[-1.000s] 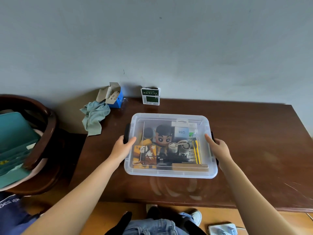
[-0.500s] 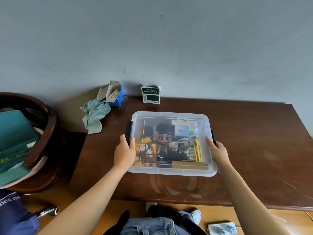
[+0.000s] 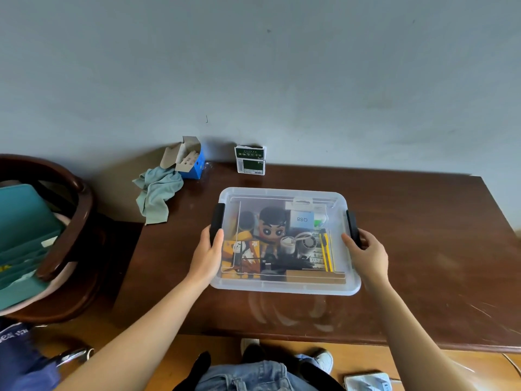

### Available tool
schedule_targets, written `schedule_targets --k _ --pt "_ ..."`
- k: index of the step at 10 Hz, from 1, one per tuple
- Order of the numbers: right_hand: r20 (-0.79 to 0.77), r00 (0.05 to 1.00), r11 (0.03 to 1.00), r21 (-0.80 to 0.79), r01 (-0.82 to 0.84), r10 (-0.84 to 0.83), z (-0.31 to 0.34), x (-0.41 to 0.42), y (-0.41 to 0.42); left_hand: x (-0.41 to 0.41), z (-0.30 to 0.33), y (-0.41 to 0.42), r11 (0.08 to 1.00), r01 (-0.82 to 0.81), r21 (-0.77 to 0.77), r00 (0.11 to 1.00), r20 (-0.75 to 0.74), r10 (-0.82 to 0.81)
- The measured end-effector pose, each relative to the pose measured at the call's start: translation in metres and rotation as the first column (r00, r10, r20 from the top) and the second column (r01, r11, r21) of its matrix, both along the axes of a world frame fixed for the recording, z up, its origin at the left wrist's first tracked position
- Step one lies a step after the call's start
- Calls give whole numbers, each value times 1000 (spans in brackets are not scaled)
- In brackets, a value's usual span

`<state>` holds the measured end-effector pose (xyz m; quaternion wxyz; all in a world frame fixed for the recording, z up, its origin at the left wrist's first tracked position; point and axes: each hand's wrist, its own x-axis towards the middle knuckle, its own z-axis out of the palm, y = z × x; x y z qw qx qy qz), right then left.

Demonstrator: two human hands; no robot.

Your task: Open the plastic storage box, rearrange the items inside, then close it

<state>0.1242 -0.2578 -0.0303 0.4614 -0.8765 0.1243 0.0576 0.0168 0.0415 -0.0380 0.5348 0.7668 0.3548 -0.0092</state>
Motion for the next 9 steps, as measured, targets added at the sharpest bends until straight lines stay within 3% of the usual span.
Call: schedule_targets --k 2,3,4,5,7,8,9 --pt "18 998 998 30 -61 61 -8 -13 7 -4 0 -9 992 -68 108 998 24 66" --pt "69 996 992 -115 -44 52 -5 -16 14 -4 0 -10 991 -76 109 997 37 72" --pt "71 986 978 -161 -136 148 -4 -21 11 -4 -1 -10 991 -75 108 997 37 71" --pt "-13 971 968 -72 -239 239 -5 -22 3 -4 -1 -9 994 -63 90 998 26 61" --pt "-67 974 974 79 -212 217 -4 -19 1 -8 3 -4 1000 -15 3 1000 21 15" --pt "-75 983 965 219 -146 166 0 -16 0 -12 7 0 996 -34 -83 999 7 35" --pt "-55 998 976 216 -4 16 -8 -24 -6 -20 5 4 986 -100 -135 995 8 102"
